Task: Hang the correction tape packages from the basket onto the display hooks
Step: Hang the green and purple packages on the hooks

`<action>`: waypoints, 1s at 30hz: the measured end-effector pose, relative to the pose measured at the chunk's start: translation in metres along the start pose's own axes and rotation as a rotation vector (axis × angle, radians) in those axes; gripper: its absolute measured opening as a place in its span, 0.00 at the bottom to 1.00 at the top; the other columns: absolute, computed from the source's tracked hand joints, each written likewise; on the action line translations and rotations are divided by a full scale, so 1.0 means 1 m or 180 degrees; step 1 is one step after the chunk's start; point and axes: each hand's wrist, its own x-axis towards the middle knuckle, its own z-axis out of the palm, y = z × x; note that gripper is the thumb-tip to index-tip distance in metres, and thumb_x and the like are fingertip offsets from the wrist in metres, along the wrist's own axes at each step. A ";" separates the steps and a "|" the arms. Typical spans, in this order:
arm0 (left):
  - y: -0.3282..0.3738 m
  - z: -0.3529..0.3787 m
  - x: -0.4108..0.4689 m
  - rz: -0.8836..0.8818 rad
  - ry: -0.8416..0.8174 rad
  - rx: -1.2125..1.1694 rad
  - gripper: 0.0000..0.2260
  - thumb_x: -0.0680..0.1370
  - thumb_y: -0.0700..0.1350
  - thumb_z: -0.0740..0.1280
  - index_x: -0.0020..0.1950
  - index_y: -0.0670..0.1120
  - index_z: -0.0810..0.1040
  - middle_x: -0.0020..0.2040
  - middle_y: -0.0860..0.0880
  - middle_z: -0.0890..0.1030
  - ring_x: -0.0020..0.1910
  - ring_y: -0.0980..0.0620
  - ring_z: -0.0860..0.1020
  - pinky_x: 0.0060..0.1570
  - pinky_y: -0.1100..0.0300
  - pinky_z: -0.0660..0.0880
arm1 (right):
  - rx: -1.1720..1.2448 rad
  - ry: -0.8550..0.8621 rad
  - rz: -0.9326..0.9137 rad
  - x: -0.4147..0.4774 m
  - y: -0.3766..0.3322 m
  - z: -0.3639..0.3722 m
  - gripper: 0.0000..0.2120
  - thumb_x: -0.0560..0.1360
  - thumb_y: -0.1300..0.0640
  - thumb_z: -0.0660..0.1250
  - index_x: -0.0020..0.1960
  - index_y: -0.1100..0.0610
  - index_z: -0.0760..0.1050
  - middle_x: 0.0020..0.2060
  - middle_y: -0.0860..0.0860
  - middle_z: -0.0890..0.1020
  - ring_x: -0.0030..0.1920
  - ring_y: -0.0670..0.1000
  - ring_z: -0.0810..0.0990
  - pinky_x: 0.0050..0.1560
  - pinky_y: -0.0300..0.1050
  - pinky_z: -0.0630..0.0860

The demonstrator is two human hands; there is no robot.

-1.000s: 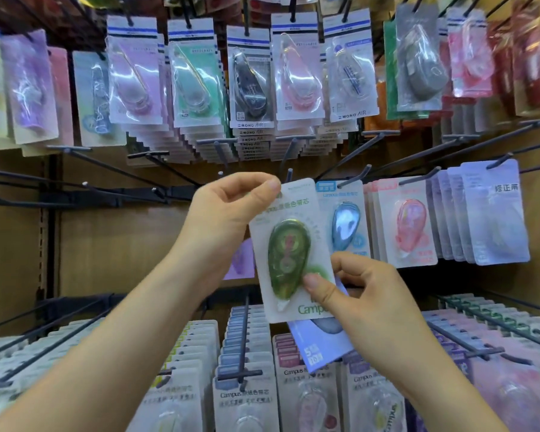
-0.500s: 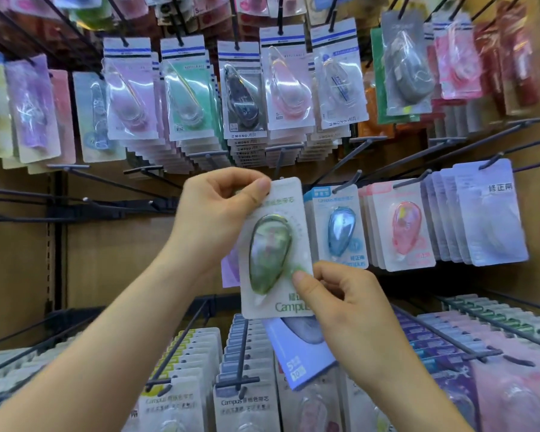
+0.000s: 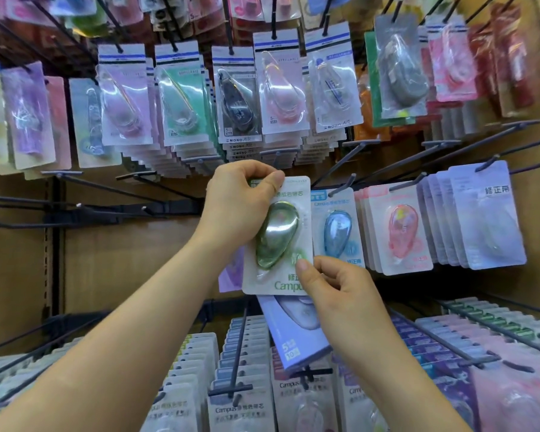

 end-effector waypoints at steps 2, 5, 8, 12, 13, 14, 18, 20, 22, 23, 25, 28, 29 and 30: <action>0.004 -0.001 0.001 -0.0564 -0.0207 -0.0487 0.06 0.78 0.47 0.71 0.44 0.47 0.84 0.42 0.47 0.85 0.47 0.46 0.84 0.54 0.47 0.81 | 0.0155 -0.0045 0.0056 0.000 0.001 -0.003 0.23 0.81 0.48 0.63 0.43 0.70 0.71 0.35 0.65 0.72 0.37 0.51 0.66 0.39 0.49 0.63; 0.006 -0.005 0.005 -0.1268 -0.0452 -0.1058 0.07 0.78 0.46 0.71 0.46 0.43 0.84 0.47 0.42 0.86 0.48 0.43 0.84 0.57 0.41 0.79 | 0.0274 -0.0071 0.0083 0.001 0.000 -0.005 0.23 0.81 0.49 0.64 0.45 0.71 0.71 0.36 0.68 0.74 0.38 0.51 0.68 0.40 0.50 0.64; 0.007 -0.005 0.008 -0.1653 -0.0498 -0.1269 0.08 0.77 0.47 0.72 0.45 0.42 0.83 0.49 0.40 0.85 0.48 0.40 0.84 0.56 0.40 0.79 | 0.0266 -0.0057 0.0062 0.003 0.000 -0.003 0.24 0.80 0.48 0.64 0.47 0.73 0.71 0.42 0.72 0.74 0.39 0.52 0.69 0.40 0.50 0.65; -0.001 0.002 0.008 -0.1517 -0.0450 -0.1118 0.10 0.78 0.46 0.71 0.37 0.45 0.83 0.43 0.41 0.85 0.45 0.42 0.83 0.57 0.42 0.79 | 0.0268 -0.0023 0.0082 0.006 -0.001 -0.002 0.24 0.81 0.50 0.64 0.48 0.74 0.70 0.36 0.68 0.72 0.38 0.51 0.68 0.40 0.49 0.63; -0.003 0.004 0.008 -0.1443 -0.0448 -0.1099 0.10 0.79 0.45 0.70 0.38 0.45 0.83 0.42 0.42 0.84 0.44 0.43 0.82 0.57 0.44 0.79 | 0.0272 -0.0006 0.0107 0.007 -0.001 -0.002 0.23 0.81 0.51 0.64 0.47 0.74 0.70 0.35 0.64 0.71 0.38 0.51 0.67 0.40 0.49 0.63; -0.003 0.006 0.006 -0.1400 -0.0466 -0.1114 0.10 0.80 0.45 0.68 0.40 0.45 0.82 0.42 0.43 0.83 0.43 0.44 0.81 0.55 0.45 0.79 | 0.0277 0.0024 0.0143 0.009 0.000 -0.003 0.23 0.81 0.51 0.64 0.47 0.75 0.70 0.34 0.61 0.70 0.38 0.51 0.66 0.41 0.48 0.63; -0.004 -0.002 -0.018 -0.1501 -0.0507 -0.1309 0.05 0.81 0.44 0.65 0.57 0.48 0.75 0.48 0.46 0.82 0.39 0.50 0.82 0.40 0.52 0.81 | 0.0222 0.0072 0.0214 0.012 0.006 -0.007 0.24 0.80 0.51 0.65 0.48 0.75 0.70 0.34 0.64 0.70 0.39 0.51 0.67 0.41 0.47 0.63; -0.005 -0.014 -0.036 -0.1376 -0.0648 -0.1316 0.13 0.79 0.45 0.69 0.62 0.51 0.72 0.47 0.47 0.85 0.37 0.53 0.84 0.34 0.58 0.80 | 0.0165 0.0080 0.0227 0.013 0.008 -0.008 0.24 0.80 0.50 0.65 0.46 0.74 0.71 0.34 0.62 0.70 0.38 0.51 0.67 0.41 0.47 0.63; -0.009 -0.028 -0.049 -0.1049 -0.0770 -0.0989 0.22 0.74 0.48 0.74 0.65 0.54 0.70 0.45 0.48 0.86 0.39 0.53 0.84 0.36 0.59 0.80 | -0.0028 0.0107 0.0133 0.013 0.008 -0.006 0.23 0.80 0.50 0.65 0.43 0.73 0.71 0.32 0.58 0.69 0.36 0.50 0.65 0.39 0.47 0.62; -0.011 -0.033 -0.051 -0.0802 -0.0773 -0.0589 0.27 0.71 0.52 0.75 0.67 0.57 0.69 0.44 0.48 0.85 0.40 0.52 0.84 0.39 0.58 0.79 | -0.0174 0.0159 0.0049 0.014 0.007 -0.004 0.23 0.80 0.51 0.65 0.39 0.71 0.70 0.30 0.56 0.67 0.34 0.50 0.64 0.37 0.45 0.61; -0.019 -0.039 -0.051 -0.0194 -0.0672 0.0776 0.32 0.68 0.62 0.73 0.70 0.61 0.67 0.43 0.52 0.80 0.42 0.54 0.78 0.42 0.58 0.73 | -0.0527 0.0300 -0.0128 0.013 0.005 0.003 0.23 0.79 0.52 0.65 0.29 0.61 0.65 0.25 0.51 0.63 0.30 0.48 0.60 0.33 0.44 0.59; -0.019 -0.033 -0.052 0.0573 -0.0510 0.2280 0.34 0.70 0.68 0.63 0.73 0.57 0.68 0.48 0.53 0.69 0.50 0.53 0.71 0.46 0.60 0.65 | -0.0817 0.0278 -0.0268 0.013 0.002 0.014 0.23 0.78 0.53 0.64 0.28 0.56 0.61 0.22 0.47 0.60 0.28 0.47 0.58 0.32 0.45 0.56; -0.016 -0.029 -0.052 0.0621 -0.0552 0.2330 0.33 0.71 0.67 0.63 0.73 0.57 0.68 0.47 0.54 0.69 0.50 0.51 0.72 0.46 0.59 0.66 | -0.0845 0.0243 -0.0278 0.013 0.003 0.015 0.22 0.78 0.53 0.63 0.28 0.55 0.61 0.22 0.47 0.61 0.28 0.47 0.58 0.32 0.45 0.56; -0.016 -0.026 -0.050 0.0608 -0.0614 0.2286 0.31 0.72 0.66 0.63 0.73 0.57 0.69 0.44 0.55 0.70 0.48 0.50 0.73 0.45 0.57 0.67 | -0.0883 0.0222 -0.0284 0.014 0.004 0.016 0.22 0.78 0.53 0.63 0.28 0.55 0.62 0.22 0.48 0.61 0.28 0.47 0.58 0.32 0.45 0.57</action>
